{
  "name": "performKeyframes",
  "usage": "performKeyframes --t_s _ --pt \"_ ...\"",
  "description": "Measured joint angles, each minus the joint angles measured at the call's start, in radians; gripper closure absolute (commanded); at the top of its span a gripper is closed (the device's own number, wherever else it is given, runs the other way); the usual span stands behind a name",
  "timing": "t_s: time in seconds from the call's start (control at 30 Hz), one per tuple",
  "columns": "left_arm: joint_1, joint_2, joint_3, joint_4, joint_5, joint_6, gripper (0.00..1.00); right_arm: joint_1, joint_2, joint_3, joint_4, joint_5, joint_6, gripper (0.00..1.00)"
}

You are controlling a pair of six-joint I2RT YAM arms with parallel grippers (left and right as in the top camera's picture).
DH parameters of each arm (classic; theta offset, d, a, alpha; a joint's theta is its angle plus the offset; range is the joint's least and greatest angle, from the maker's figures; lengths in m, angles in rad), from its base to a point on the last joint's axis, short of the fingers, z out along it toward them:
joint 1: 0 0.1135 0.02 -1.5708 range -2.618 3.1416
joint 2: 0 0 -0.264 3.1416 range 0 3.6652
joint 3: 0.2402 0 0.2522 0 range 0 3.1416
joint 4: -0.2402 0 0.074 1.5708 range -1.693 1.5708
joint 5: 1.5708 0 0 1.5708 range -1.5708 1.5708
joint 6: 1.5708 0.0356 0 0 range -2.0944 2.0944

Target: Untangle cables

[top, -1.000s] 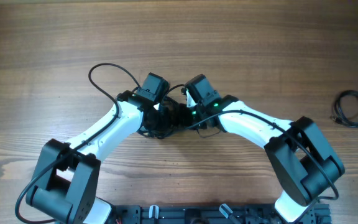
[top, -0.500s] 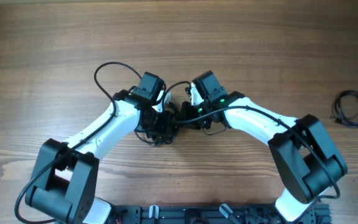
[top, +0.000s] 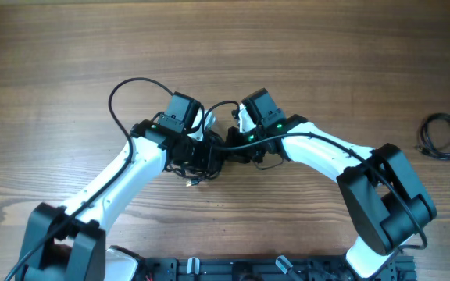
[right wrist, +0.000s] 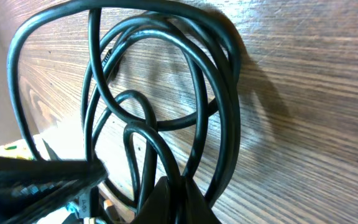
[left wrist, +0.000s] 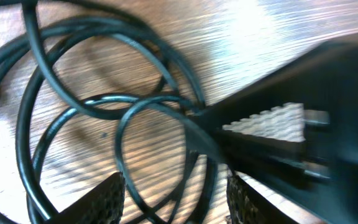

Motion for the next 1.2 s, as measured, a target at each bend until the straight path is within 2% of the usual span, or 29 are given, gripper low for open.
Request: performKeyframes --t_s 0.37,0.8,0.9,0.93,0.97,1.0,1.17,1.2 --pt "-0.024 -0.007 -0.010 -0.014 0.006 0.009 0.52 0.005 0.001 0.000 0.028 -0.054 0.084 0.96" --pt "-0.049 -0.007 -0.090 0.068 -0.034 -0.006 0.88 0.007 0.003 0.000 0.037 -0.077 0.077 0.96" --pt "-0.052 -0.007 -0.092 0.072 -0.034 -0.005 0.87 0.007 0.003 0.000 0.037 -0.076 0.063 0.96" --pt "-0.053 -0.007 -0.093 0.072 -0.034 -0.005 0.81 0.007 0.003 0.000 0.037 -0.074 0.059 0.96" --pt "-0.053 -0.007 -0.093 0.073 -0.034 -0.005 0.66 0.007 0.003 0.000 0.036 -0.072 0.055 0.96" --pt "-0.053 -0.007 -0.093 0.073 -0.036 -0.009 0.64 0.007 0.003 0.000 0.035 -0.069 0.048 0.96" --pt "-0.051 -0.007 -0.094 0.071 -0.063 -0.009 0.67 0.007 0.003 0.000 0.030 -0.055 0.037 0.96" --pt "-0.051 -0.007 -0.094 0.072 -0.066 -0.009 0.75 0.007 0.003 0.000 0.028 -0.055 0.037 0.96"
